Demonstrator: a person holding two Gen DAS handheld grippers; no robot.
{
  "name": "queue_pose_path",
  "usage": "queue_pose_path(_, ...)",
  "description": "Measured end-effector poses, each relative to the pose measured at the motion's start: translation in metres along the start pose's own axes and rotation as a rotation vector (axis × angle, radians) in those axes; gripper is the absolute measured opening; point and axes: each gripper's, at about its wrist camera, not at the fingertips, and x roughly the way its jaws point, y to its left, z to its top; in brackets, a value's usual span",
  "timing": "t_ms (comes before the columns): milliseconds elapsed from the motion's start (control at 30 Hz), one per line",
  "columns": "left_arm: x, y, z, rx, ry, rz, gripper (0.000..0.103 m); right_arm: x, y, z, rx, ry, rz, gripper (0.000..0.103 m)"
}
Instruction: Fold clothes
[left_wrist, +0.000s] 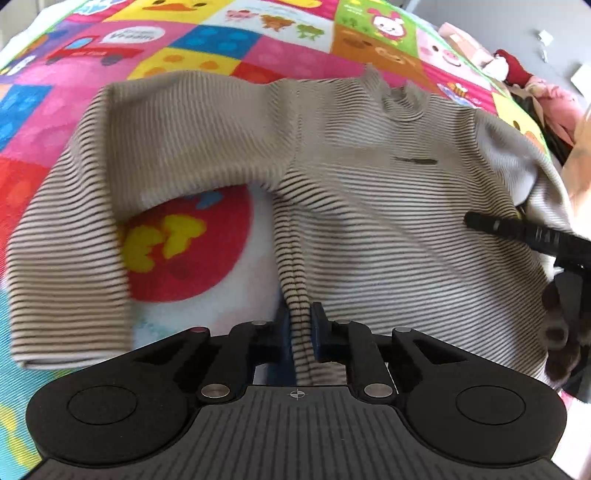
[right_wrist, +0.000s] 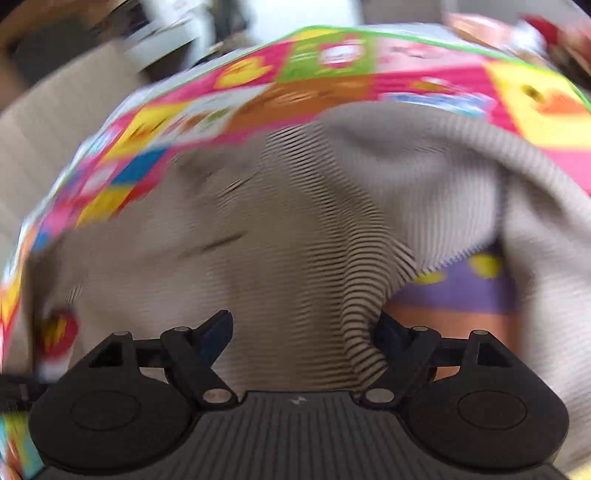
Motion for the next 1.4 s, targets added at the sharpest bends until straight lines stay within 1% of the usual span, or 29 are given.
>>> queue_pose_path(67, -0.005, 0.009, -0.001, 0.000, 0.004, -0.005, 0.017, 0.001, 0.022, -0.008, -0.091, 0.009, 0.006, 0.088)
queue_pose_path(100, -0.009, 0.013, -0.002, 0.000, 0.002, -0.010, 0.024, 0.002, 0.031, -0.011, -0.128, 0.009, 0.003, 0.089)
queue_pose_path(133, -0.019, 0.020, -0.002, 0.002, -0.018, -0.025, 0.025, 0.001, 0.037, -0.013, -0.158, 0.008, -0.010, 0.089)
queue_pose_path(167, -0.030, 0.027, -0.003, 0.008, -0.038, -0.036, 0.030, 0.000, 0.038, -0.014, -0.176, 0.005, -0.022, 0.089)
queue_pose_path(200, -0.041, 0.035, -0.003, 0.031, -0.056, -0.023, 0.036, -0.002, 0.038, -0.015, -0.191, 0.002, -0.032, 0.089)
queue_pose_path(233, -0.052, 0.042, -0.003, 0.055, -0.074, -0.011, 0.042, -0.003, 0.034, -0.014, -0.208, -0.002, -0.063, 0.089)
queue_pose_path(267, -0.063, 0.050, -0.003, 0.078, -0.092, 0.002, 0.052, -0.004, 0.028, -0.012, -0.225, -0.006, -0.099, 0.089)
queue_pose_path(300, -0.075, 0.057, -0.004, 0.102, -0.110, 0.014, 0.059, -0.005, 0.022, -0.008, -0.240, -0.013, -0.134, 0.089)
queue_pose_path(333, -0.084, 0.064, -0.004, 0.129, -0.125, 0.028, 0.062, -0.008, 0.013, -0.003, -0.244, -0.018, -0.160, 0.091)
queue_pose_path(367, -0.088, 0.067, -0.005, 0.177, -0.125, 0.050, 0.068, -0.011, 0.005, 0.001, -0.234, -0.017, -0.178, 0.093)
queue_pose_path(400, -0.091, 0.070, -0.006, 0.227, -0.125, 0.075, 0.072, -0.015, -0.004, 0.004, -0.221, -0.017, -0.196, 0.093)
queue_pose_path(433, -0.090, 0.070, -0.008, 0.292, -0.121, 0.110, 0.072, -0.017, -0.010, 0.007, -0.207, -0.013, -0.205, 0.093)
queue_pose_path(500, -0.081, 0.065, -0.014, 0.437, -0.114, 0.190, 0.072, -0.020, -0.019, 0.009, -0.183, -0.002, -0.215, 0.094)
queue_pose_path(600, -0.063, 0.052, -0.030, 0.670, -0.109, 0.269, 0.071, -0.018, -0.028, 0.008, -0.165, 0.017, -0.217, 0.094)
queue_pose_path(633, -0.059, 0.052, -0.031, 0.682, -0.110, 0.289, 0.068, -0.019, -0.029, 0.005, -0.159, 0.022, -0.215, 0.094)
queue_pose_path(667, -0.055, 0.052, -0.031, 0.694, -0.112, 0.309, 0.045, -0.017, -0.030, 0.003, -0.152, 0.028, -0.212, 0.094)
queue_pose_path(700, -0.053, 0.054, -0.030, 0.684, -0.116, 0.327, 0.023, -0.016, -0.030, 0.001, -0.146, 0.030, -0.210, 0.094)
queue_pose_path(800, -0.073, 0.094, 0.009, 0.331, -0.185, 0.347, 0.023, -0.018, -0.033, -0.005, -0.137, 0.028, -0.197, 0.097)
queue_pose_path(900, -0.109, 0.156, 0.039, -0.053, -0.325, 0.460, 0.028, -0.017, -0.038, -0.010, -0.116, 0.029, -0.190, 0.101)
queue_pose_path(933, -0.121, 0.179, 0.044, -0.185, -0.358, 0.493, 0.030, -0.017, -0.040, -0.012, -0.106, 0.029, -0.188, 0.102)
queue_pose_path(1000, -0.142, 0.213, 0.047, -0.382, -0.388, 0.508, 0.046, -0.016, -0.040, -0.014, -0.094, 0.024, -0.190, 0.103)
queue_pose_path(1033, -0.150, 0.223, 0.044, -0.454, -0.402, 0.472, 0.050, -0.016, -0.040, -0.015, -0.093, 0.021, -0.192, 0.103)
queue_pose_path(1067, -0.156, 0.228, 0.039, -0.506, -0.413, 0.402, 0.060, -0.015, -0.039, -0.015, -0.092, 0.019, -0.194, 0.103)
queue_pose_path(1100, -0.161, 0.231, 0.034, -0.555, -0.421, 0.325, 0.073, -0.015, -0.039, -0.016, -0.088, 0.018, -0.195, 0.103)
queue_pose_path(1133, -0.159, 0.231, 0.028, -0.597, -0.411, 0.213, 0.078, -0.014, -0.039, -0.016, -0.085, 0.017, -0.196, 0.103)
queue_pose_path(1167, -0.152, 0.227, 0.024, -0.631, -0.393, 0.106, 0.083, -0.013, -0.039, -0.016, -0.080, 0.016, -0.196, 0.103)
queue_pose_path(1267, -0.117, 0.207, 0.008, -0.730, -0.333, -0.145, 0.086, -0.012, -0.039, -0.016, -0.069, 0.014, -0.197, 0.103)
queue_pose_path(1300, -0.101, 0.198, 0.003, -0.775, -0.321, -0.166, 0.086, -0.012, -0.039, -0.016, -0.066, 0.014, -0.198, 0.103)
queue_pose_path(1400, -0.063, 0.178, -0.013, -0.938, -0.323, -0.142, 0.085, -0.011, -0.038, -0.015, -0.059, 0.020, -0.198, 0.103)
